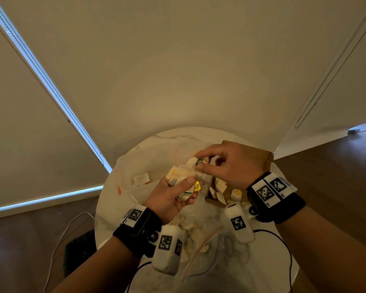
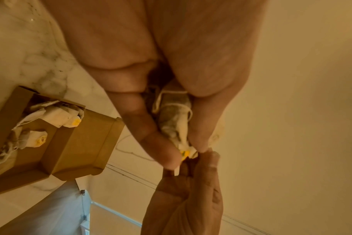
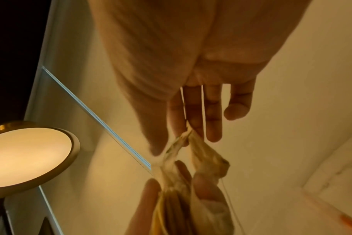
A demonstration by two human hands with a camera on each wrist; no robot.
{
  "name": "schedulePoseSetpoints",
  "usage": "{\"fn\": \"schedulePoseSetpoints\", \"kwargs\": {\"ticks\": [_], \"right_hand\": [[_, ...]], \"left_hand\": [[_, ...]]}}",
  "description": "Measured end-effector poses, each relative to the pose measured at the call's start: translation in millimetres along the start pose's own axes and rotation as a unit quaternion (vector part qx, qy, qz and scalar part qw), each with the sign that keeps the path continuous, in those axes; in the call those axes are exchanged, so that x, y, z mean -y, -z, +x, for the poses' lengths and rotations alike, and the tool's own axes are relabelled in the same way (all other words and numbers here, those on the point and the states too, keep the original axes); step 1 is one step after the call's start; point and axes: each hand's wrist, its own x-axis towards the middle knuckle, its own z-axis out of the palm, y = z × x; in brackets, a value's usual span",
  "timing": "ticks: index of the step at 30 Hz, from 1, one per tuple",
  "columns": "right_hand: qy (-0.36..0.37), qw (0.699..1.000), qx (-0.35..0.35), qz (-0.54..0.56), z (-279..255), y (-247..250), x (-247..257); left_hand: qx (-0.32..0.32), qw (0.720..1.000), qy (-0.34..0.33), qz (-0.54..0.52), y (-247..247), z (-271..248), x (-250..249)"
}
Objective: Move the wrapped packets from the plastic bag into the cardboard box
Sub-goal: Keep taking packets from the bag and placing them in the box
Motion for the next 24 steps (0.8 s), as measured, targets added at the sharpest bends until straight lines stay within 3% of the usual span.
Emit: {"fn": "schedulePoseSetpoints", "kwargs": {"ticks": [4,10,17,24], "right_hand": [[-0.025,0.998,-0.018,0.049,3,-1,-1],[-0.045,0.996,-0.048,0.065,8,-3,-20],[-0.059,0.995,-0.058,0.059,11,-4,-43],[-0.139,0.988,-0.016,-0.068,14,-1,-91]], "left_hand": [[-0.022,1.0,0.007,0.012,-1,1,2],[-0.11,0.994,0.018,0.013,7,13,12],[-0.132,0.99,0.036,0.042,15,23,20],[-0.152,0.983,0.06,0.08,15,41,30]]}}
